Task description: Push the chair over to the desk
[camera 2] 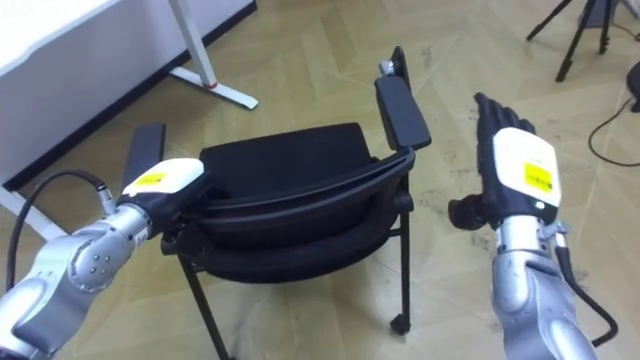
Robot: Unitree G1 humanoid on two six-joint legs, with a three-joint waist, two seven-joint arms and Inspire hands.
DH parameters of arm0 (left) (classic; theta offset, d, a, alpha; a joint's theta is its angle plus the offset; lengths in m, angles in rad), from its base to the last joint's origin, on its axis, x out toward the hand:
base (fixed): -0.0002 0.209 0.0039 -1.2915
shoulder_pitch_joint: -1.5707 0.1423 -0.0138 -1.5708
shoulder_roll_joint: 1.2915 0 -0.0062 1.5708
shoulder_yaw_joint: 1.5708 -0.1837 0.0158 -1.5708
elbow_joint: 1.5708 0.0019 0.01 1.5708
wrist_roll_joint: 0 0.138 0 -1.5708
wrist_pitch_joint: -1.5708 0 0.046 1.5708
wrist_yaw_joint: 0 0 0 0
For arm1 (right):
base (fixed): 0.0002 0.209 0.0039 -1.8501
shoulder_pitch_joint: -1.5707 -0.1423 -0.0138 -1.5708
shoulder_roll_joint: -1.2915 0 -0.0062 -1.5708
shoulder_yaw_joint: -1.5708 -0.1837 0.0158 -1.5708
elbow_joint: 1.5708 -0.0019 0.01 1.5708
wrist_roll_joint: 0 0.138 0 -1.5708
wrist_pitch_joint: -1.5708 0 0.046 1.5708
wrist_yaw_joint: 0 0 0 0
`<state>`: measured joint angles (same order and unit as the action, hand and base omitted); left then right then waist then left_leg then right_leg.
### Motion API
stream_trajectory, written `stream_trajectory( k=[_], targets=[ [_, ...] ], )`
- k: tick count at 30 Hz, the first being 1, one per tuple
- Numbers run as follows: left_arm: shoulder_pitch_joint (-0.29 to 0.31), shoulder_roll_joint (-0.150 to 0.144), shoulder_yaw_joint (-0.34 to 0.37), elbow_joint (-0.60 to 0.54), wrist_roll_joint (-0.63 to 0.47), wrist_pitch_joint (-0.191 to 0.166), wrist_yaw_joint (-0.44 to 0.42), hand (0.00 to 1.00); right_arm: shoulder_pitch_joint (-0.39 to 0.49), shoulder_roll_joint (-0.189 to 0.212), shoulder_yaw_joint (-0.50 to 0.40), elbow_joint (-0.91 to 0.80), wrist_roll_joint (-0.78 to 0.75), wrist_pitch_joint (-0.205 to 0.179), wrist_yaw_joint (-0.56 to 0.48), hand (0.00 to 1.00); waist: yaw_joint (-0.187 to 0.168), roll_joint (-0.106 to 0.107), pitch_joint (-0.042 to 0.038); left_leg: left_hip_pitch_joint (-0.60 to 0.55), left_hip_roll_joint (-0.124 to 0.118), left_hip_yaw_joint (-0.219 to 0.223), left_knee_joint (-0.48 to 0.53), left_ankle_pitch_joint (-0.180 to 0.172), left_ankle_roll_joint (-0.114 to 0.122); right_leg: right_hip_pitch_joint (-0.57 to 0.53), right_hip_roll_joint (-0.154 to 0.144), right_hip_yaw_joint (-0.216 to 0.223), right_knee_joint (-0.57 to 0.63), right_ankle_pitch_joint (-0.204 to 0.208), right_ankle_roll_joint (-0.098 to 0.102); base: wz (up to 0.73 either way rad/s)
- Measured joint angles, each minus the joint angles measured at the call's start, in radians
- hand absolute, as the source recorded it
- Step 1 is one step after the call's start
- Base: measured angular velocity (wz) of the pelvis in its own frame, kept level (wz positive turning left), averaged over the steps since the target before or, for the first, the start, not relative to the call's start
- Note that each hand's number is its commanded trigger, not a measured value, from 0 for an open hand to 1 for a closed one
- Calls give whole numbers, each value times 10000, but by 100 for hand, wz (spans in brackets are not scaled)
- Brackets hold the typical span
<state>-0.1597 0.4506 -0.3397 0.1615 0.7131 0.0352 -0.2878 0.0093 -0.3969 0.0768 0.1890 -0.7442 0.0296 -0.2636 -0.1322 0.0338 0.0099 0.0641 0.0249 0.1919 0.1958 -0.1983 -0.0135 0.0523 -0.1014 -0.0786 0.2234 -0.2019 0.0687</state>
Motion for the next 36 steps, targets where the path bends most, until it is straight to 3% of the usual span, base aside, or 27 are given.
stream_trajectory(
  k=[8, 16, 22, 28, 31, 36],
  targets=[
    [-119, 44, 12, 23, 1, -169, 21, 100, -196, -250, 240, -401, -173, -158, 816, 0, 42, -152, 93, -29, -2, -15, 20, 0, 0, -16, -3, -10, 26, -2, 2, 0],
    [-159, 243, -127, 62, 2, -401, 170, 100, -512, -332, 718, -665, -1169, -244, 1171, 0, 75, -375, 23, -24, 0, -13, 26, 0, 1, 3, -2, -18, -5, -1, 1, 0],
    [-317, 304, -369, 65, 22, -417, 229, 100, -545, -398, 1424, -930, -1343, -222, 1707, 0, 353, -490, -28, -44, 2, -10, 23, 0, 1, -10, 3, -13, -18, 0, 0, 0],
    [-633, 264, -605, 241, 20, -584, 234, 100, -979, -397, 2286, -1086, -1646, -240, 2601, 0, 588, -527, -8, -21, 3, -42, 13, 1, 1, 44, 3, -17, 21, 2, -3, 0],
    [-704, 305, -616, 263, 20, -693, 234, 100, -1186, -398, 2376, -1311, -1688, -365, 2764, 0, 611, -618, 49, -7, 4, -62, 15, 1, 1, 105, 3, -48, -2, 4, -6, 2],
    [-781, 346, -616, 269, 20, -816, 234, 100, -1399, -400, 2570, -1332, -1865, -495, 2925, 0, 648, -659, 75, -24, 4, -87, 7, 1, 1, 128, 6, -85, -24, 6, -7, 1]
  ],
)
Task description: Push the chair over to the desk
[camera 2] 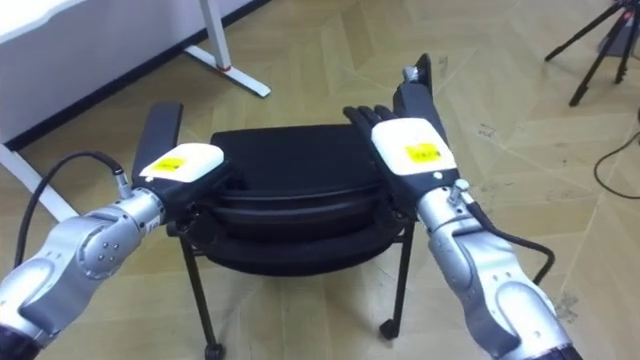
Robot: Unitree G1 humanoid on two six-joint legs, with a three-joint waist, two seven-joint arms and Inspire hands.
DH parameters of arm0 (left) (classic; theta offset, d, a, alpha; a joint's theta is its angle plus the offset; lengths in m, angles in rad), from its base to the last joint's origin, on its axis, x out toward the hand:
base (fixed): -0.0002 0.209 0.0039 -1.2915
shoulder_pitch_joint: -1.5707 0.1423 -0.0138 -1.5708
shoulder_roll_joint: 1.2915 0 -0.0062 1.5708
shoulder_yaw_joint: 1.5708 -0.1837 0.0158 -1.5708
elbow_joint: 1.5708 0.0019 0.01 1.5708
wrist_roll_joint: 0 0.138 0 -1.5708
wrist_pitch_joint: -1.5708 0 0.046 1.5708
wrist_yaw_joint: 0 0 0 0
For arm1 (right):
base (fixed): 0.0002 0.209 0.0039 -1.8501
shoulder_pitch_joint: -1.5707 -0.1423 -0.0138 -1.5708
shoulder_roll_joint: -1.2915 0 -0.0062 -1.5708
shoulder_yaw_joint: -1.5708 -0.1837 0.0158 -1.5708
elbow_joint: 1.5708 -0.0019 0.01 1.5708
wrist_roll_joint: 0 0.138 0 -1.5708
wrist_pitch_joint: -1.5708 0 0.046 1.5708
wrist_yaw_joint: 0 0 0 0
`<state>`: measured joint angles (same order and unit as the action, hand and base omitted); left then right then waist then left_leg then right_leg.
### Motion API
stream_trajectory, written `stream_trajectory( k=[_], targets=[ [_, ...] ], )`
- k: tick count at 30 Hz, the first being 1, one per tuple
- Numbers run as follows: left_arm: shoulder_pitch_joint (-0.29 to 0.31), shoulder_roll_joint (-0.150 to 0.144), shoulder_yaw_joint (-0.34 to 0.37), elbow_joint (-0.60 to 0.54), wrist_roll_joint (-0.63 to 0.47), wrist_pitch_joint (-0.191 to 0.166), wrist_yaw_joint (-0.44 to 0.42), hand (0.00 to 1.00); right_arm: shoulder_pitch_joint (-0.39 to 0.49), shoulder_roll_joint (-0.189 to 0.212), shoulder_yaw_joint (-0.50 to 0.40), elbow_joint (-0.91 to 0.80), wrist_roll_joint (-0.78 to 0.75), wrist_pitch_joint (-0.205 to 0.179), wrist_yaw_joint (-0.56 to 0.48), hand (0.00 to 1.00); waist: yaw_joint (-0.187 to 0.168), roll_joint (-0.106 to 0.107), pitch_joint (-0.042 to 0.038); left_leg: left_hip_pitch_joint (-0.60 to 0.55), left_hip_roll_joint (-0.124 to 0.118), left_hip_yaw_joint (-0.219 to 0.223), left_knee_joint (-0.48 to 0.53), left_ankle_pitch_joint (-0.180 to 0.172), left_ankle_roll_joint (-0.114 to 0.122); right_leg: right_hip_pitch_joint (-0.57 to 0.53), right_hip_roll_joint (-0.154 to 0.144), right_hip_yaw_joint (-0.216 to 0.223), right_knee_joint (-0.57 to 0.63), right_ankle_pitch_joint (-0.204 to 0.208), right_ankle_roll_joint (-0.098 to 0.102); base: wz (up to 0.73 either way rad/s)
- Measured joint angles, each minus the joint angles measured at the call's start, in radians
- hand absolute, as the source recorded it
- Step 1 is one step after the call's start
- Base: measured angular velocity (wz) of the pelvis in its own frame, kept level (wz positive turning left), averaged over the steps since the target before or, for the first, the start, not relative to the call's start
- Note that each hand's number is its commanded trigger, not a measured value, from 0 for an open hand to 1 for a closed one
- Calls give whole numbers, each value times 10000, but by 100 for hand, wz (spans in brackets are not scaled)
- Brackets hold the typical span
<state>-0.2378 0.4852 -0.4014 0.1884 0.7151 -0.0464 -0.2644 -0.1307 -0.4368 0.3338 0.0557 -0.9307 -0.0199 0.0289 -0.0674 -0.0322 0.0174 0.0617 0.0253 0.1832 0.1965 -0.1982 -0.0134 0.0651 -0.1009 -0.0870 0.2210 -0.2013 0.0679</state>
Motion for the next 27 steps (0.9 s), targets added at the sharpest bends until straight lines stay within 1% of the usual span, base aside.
stream_trajectory(
  k=[2, 3, 4, 8, 13, 18, 20, 21, 23, 27],
  targets=[
    [-29, -2, -5, 2, -3, -96, 34, 100, 0, -17, 108, -29, 1, -24, 192, 0, 94, 42, -25, -88, 9, -17, -8, 0, 0, -98, 13, -8, 15, 4, -7, 0],
    [-57, -2, -26, 8, -11, -131, 79, 100, -2, -25, 132, -32, 0, -29, 208, 0, 114, 46, -28, -126, 11, -32, -2, 0, 0, -127, 14, -14, 19, 9, -14, 5],
    [-129, -8, -95, 84, -20, -243, 158, 100, -2, -63, 225, -30, 0, -18, 300, 0, 173, 55, -25, -155, 10, -61, 9, 4, 5, -140, 14, -46, 18, 12, -19, 3],
    [-417, -34, -398, 375, -63, -496, 314, 100, -21, -377, 897, -315, -6, -43, 839, 0, 438, 54, -28, -137, 12, -65, 17, 6, 5, -119, 15, -47, 5, 12, -20, 0],
    [-594, -41, -514, 638, -110, -644, 406, 100, -49, -379, 1200, -411, -4, -238, 1389, 0, 465, 46, -25, -149, 13, -98, 30, 6, 5, -98, 14, -84, 5, 15, -23, 0],
    [-689, -68, -541, 817, -159, -678, 450, 100, -48, -381, 1200, -373, -77, -227, 1666, 0, 451, 82, -28, -192, 15, -141, 67, 5, 5, -95, 15, -121, 7, 19, -30, 1],
    [-730, -73, -592, 842, -165, -681, 500, 100, -47, -381, 1200, -305, -104, -219, 1677, 0, 420, 108, -27, -268, 14, -224, 81, 5, 5, -99, 13, -207, 5, 20, -31, 10],
    [-732, -72, -640, 843, -165, -680, 571, 100, -45, -382, 1199, -277, -101, -213, 1672, 0, 415, 132, -38, -328, 15, -265, 87, 5, 5, -112, 13, -256, 0, 21, -32, 10],
    [-718, -77, -700, 849, -233, -678, 589, 100, -46, -382, 1198, -217, -116, -211, 1665, 0, 425, 215, -86, -324, 14, -303, 86, 5, 5, -112, 15, -280, -3, 20, -31, 6],
    [-745, -83, -749, 906, -353, -679, 589, 100, -75, -379, 1202, 78, -76, -274, 1326, 0, 448, 285, -82, -258, 13, -319, 99, 5, 5, -73, 13, -283, -15, 21, -32, 0]
  ],
)
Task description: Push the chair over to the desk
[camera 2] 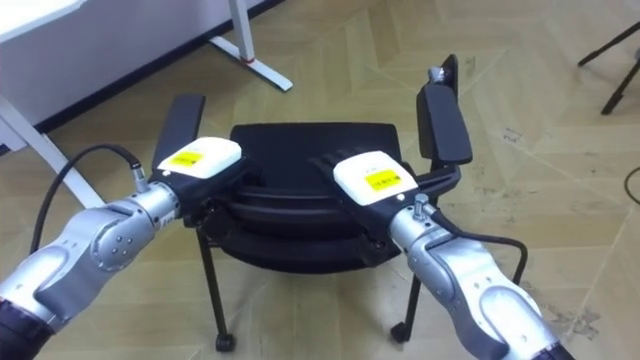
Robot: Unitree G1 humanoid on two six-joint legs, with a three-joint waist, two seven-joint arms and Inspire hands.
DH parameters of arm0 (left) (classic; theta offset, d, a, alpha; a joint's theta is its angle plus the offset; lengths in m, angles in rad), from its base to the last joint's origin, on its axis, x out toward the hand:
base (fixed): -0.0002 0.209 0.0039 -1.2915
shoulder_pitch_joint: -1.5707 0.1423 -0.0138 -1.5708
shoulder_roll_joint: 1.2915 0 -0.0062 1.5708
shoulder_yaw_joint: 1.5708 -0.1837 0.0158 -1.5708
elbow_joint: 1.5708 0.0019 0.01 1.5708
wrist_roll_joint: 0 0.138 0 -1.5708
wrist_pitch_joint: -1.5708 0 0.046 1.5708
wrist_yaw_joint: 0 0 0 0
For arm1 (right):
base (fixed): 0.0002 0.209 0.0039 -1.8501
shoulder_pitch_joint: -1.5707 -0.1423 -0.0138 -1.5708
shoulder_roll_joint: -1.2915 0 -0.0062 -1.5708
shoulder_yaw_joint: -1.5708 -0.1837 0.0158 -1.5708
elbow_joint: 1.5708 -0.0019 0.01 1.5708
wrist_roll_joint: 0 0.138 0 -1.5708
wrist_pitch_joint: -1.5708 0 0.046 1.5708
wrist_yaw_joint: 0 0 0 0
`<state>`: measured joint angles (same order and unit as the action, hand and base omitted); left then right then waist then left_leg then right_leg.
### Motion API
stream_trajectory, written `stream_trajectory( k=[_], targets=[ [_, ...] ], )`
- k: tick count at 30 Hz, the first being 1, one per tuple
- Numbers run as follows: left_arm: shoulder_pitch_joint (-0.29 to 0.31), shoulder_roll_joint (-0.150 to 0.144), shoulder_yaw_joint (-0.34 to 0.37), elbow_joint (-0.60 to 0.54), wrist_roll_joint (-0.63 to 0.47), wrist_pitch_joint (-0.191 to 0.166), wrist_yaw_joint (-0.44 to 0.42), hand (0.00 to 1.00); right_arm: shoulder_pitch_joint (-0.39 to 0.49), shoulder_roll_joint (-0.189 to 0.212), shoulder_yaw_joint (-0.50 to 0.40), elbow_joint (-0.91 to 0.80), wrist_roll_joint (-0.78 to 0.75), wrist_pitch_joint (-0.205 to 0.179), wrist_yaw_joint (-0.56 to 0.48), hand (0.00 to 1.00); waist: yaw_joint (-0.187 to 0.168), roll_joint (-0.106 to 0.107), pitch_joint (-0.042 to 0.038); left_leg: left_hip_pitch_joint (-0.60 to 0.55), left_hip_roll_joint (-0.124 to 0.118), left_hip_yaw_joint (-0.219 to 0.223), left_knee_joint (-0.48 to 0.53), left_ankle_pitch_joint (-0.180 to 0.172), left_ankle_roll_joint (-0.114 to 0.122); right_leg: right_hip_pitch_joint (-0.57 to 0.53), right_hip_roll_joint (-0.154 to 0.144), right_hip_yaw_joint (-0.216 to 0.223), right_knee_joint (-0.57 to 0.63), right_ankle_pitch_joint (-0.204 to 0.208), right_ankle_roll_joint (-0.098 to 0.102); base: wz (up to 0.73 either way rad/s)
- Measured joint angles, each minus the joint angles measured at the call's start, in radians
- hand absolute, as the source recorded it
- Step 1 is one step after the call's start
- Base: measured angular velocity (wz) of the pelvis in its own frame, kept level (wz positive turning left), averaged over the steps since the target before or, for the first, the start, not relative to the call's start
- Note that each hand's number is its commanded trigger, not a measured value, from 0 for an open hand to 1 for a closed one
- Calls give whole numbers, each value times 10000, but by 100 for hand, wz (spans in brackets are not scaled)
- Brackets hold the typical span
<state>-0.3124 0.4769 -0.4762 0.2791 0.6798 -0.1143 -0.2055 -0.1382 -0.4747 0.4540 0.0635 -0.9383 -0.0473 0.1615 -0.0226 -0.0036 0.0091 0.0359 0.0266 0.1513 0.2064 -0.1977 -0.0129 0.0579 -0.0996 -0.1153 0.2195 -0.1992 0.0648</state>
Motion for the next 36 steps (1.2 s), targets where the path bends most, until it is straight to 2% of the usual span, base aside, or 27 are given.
stream_trajectory(
  k=[3, 4, 5, 6, 7, 8, 11, 17, 19, 24, 29, 32, 36],
  targets=[
    [-62, -147, -101, 343, -11, 11, 40, 100, -115, 64, 82, 658, 28, -192, -363, 0, -14, -5, 55, 260, -2, -5, -5, -1, -1, 287, -3, -17, -44, -1, 1, 0],
    [-96, -180, -105, 406, -4, 19, 41, 100, -178, 64, 133, 842, 28, -219, -503, 18, -23, 6, 57, 255, -2, -6, -4, -2, -2, 300, -2, -26, -69, 0, 1, 0],
    [-136, -195, -107, 453, -9, 20, 42, 100, -225, 65, 139, 969, -35, -266, -620, 18, -29, 23, 60, 214, -2, -16, 12, -2, -1, 296, -2, -77, -103, 7, -10, 4],
    [-149, -211, -107, 469, -9, 29, 42, 100, -239, 65, 139, 1016, -59, -273, -667, 49, -34, 28, 59, 185, 0, -32, 35, -2, -1, 294, -2, -101, -111, 13, -16, 10],
    [-158, -244, -106, 483, -7, 41, 41, 100, -261, 64, 139, 1103, -75, -274, -748, 70, -70, 40, 51, 109, 4, -97, 103, -6, -3, 294, -2, -175, -112, 16, -19, 16],
    [-167, -254, -107, 484, -6, 41, 38, 100, -265, 63, 137, 1136, -114, -274, -795, 100, -101, 45, 52, 78, 10, -148, 138, -6, -3, 299, -2, -240, -109, 17, -21, 14],
    [-161, -315, -107, 549, -23, 41, 35, 100, -265, 63, 142, 1255, -145, -302, -994, 100, -84, 122, 49, 101, 19, -145, 146, -6, -4, 328, 2, -242, -99, 21, -29, 2],
    [-160, -356, -108, 509, -24, 38, 32, 100, -274, 66, 154, 1494, -145, -320, -1412, 100, -51, 139, 46, 102, 18, -145, 153, -6, -4, 336, 1, -243, -95, 22, -29, 0],
    [-159, -415, -131, 500, -64, 1, 18, 100, -472, 181, 128, 1792, -52, -250, -1643, 100, -24, 201, 30, 109, 8, -145, 150, -6, -4, 340, -12, -245, -97, 21, -28, 0],
    [-129, -402, -142, 517, -187, 2, 14, 100, -441, 135, 155, 1946, -122, -471, -1930, 100, -24, 231, 23, 192, 6, -146, 150, -5, -3, 463, -14, -271, -161, 20, -27, 0],
    [-129, -403, -147, 515, -212, 1, 17, 100, -444, 135, 207, 2044, -146, -471, -2176, 100, -20, 231, 24, 193, 6, -145, 144, -5, -3, 460, -15, -277, -162, 20, -26, 0],
    [-132, -406, -148, 552, -211, 2, 19, 100, -498, 126, 263, 2139, -162, -488, -2281, 100, -29, 211, 35, 184, 9, -146, 159, -5, -3, 460, -16, -293, -160, 20, -26, 0],
    [-216, -394, -155, 613, -209, -9, 29, 100, -610, 131, 300, 2365, -143, -612, -2468, 100, -92, 121, 91, 33, 15, -217, 332, -6, -3, 439, -35, -414, -88, 13, -20, 9]
  ],
)
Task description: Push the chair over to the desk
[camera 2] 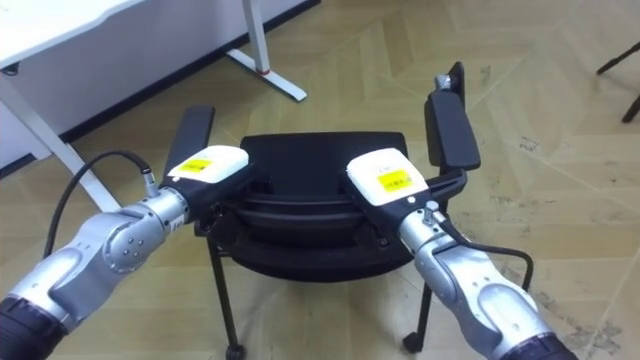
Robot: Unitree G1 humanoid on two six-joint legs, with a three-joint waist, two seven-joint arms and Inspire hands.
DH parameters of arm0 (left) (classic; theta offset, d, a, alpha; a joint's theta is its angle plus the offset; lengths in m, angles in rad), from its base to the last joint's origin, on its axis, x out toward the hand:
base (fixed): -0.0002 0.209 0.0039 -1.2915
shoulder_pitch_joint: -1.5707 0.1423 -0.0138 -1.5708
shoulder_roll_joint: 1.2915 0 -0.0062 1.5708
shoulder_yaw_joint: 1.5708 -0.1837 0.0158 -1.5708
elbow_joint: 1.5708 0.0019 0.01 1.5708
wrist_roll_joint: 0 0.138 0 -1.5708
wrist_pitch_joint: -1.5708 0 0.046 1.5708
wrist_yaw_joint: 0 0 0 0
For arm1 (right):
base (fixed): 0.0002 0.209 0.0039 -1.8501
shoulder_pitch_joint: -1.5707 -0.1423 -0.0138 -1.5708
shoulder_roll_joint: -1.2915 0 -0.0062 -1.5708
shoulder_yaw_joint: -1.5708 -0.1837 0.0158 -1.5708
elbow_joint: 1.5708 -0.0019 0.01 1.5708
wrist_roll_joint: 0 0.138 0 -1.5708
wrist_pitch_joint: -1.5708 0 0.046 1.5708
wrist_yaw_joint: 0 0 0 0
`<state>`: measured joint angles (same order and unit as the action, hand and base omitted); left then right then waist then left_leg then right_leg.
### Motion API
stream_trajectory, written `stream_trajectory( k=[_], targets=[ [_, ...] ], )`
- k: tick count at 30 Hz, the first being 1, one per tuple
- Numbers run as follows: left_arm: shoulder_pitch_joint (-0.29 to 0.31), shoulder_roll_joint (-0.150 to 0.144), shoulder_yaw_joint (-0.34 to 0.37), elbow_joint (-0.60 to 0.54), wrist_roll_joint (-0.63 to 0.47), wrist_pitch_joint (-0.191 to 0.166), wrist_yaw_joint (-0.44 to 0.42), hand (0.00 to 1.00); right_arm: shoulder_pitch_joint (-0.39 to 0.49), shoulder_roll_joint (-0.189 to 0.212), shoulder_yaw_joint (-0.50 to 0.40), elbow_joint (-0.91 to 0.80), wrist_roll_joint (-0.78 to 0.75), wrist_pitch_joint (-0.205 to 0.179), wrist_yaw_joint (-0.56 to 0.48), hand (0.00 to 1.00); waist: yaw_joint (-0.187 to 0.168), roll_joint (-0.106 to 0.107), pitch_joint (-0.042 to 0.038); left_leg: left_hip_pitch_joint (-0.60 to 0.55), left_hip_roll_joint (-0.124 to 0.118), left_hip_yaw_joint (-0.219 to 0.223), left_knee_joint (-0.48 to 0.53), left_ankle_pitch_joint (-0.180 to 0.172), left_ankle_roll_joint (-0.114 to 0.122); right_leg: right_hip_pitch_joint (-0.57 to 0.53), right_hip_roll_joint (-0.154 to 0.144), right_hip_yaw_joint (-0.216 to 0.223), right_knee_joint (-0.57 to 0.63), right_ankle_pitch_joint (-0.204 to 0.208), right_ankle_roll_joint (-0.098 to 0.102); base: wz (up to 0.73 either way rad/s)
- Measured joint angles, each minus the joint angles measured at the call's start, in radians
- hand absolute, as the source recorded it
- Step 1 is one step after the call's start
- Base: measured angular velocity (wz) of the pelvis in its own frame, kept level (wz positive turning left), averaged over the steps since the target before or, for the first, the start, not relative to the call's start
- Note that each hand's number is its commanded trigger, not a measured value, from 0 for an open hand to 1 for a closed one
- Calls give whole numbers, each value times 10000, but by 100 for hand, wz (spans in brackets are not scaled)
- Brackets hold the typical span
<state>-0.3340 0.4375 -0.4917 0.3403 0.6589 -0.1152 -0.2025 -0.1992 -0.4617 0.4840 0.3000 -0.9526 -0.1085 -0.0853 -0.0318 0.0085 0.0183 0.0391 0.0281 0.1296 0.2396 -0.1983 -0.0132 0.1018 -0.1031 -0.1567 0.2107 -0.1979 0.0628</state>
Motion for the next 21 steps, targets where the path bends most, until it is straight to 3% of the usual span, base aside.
stream_trajectory(
  k=[3, 6, 9, 10, 11, 12, 13, 14, 15, 16, 17, 18, 19, 20, 21],
  targets=[
    [-272, 1, 9, 255, 83, -86, 1, 100, -367, 116, 34, 589, 91, -246, -149, 100, -139, -160, 70, -309, 87, -72, 452, -17, -20, -125, 2, -214, 237, -51, -40, 19],
    [-690, -60, -49, 917, 122, -302, 43, 100, -753, 334, 34, 1285, 116, -425, -299, 100, -216, -197, 101, -876, 338, -243, 1367, -270, -101, -337, 136, -537, 662, -248, -238, 24],
    [-1121, -77, -166, 1722, 137, -511, 276, 100, -1291, 740, 34, 2166, 84, -669, -324, 100, -243, -291, 136, -1952, 691, -199, 3603, -333, -168, -844, 177, -796, 1847, -934, -515, 24],
    [-1266, -89, -256, 1982, 102, -516, 355, 100, -1449, 838, 34, 2420, 40, -771, -325, 100, -303, -261, 126, -2668, 1005, -183, 5069, -202, -269, -1007, 234, -990, 2476, -1371, -716, 28],
    [-1475, -143, -463, 2325, 93, -543, 430, 100, -1523, 907, 38, 2728, 104, -887, -381, 100, -314, -339, 182, -3361, 1291, -185, 6508, 453, -259, -1032, 299, -1040, 3034, -1725, -871, 27],
    [-1536, -190, -539, 2492, 94, -551, 459, 100, -1551, 948, 50, 2915, 133, -966, -409, 100, -226, -407, 186, -3713, 1399, -215, 7109, 996, -232, -1024, 302, -1041, 3248, -1871, -936, 16],
    [-1642, -270, -622, 2729, 84, -610, 488, 100, -1574, 999, 80, 3216, 259, -1087, -462, 100, -28, -564, 251, -4379, 1544, -283, 8175, 2504, -145, -974, 239, -941, 3545, -2055, -1092, 0],
    [-1552, -326, -647, 2814, 62, -650, 547, 100, -1568, 995, 139, 3315, 249, -1132, -460, 100, 117, -694, 302, -5063, 1564, -309, 8754, 4288, 48, -941, 119, -945, 3742, -2159, -1231, 4],
    [-1466, -347, -649, 2822, 23, -653, 620, 100, -1568, 979, 153, 3324, 221, -1148, -460, 100, 150, -779, 258, -5316, 1562, -319, 8943, 4741, 154, -887, 56, -999, 3830, -2177, -1255, 25],
    [-1388, -441, -654, 2896, -46, -656, 793, 100, -1567, 890, 160, 3315, 197, -1197, -519, 100, 44, -666, 338, -5741, 1448, -235, 9243, 4424, 144, -888, -14, -1224, 3961, -2242, -1295, 24],
    [-1374, -592, -649, 2993, -84, -639, 911, 100, -1581, 765, 207, 3314, 107, -1215, -643, 100, 66, -568, 379, -5906, 1263, -8, 9033, 3655, 113, -946, -19, -1163, 4160, -2362, -1362, 9],
    [-1343, -623, -625, 2995, -130, -632, 932, 100, -1617, 714, 231, 3302, 74, -1229, -660, 100, 117, -501, 375, -5909, 1190, 123, 8700, 3342, 85, -1007, -18, -1151, 4246, -2420, -1400, -19],
    [-1296, -629, -601, 2995, -191, -653, 973, 100, -1655, 658, 248, 3280, -15, -1251, -709, 100, 192, -426, 341, -5747, 933, 332, 7594, 2867, -10, -1128, -15, -1154, 4404, -2535, -1424, -17],
    [-1296, -637, -594, 2983, -196, -660, 1004, 100, -1656, 621, 250, 3279, -45, -1280, -794, 100, 217, -403, 337, -5606, 759, 347, 6910, 2725, -73, -1181, -7, -1139, 4481, -2634, -1360, -7],
    [-1307, -655, -592, 2906, -197, -665, 1034, 100, -1649, 495, 296, 3230, -62, -1325, -994, 100, 240, -333, 312, -5306, 408, 389, 5412, 2584, -96, -1286, 89, -1121, 4549, -2752, -1438, -10]
  ],
)
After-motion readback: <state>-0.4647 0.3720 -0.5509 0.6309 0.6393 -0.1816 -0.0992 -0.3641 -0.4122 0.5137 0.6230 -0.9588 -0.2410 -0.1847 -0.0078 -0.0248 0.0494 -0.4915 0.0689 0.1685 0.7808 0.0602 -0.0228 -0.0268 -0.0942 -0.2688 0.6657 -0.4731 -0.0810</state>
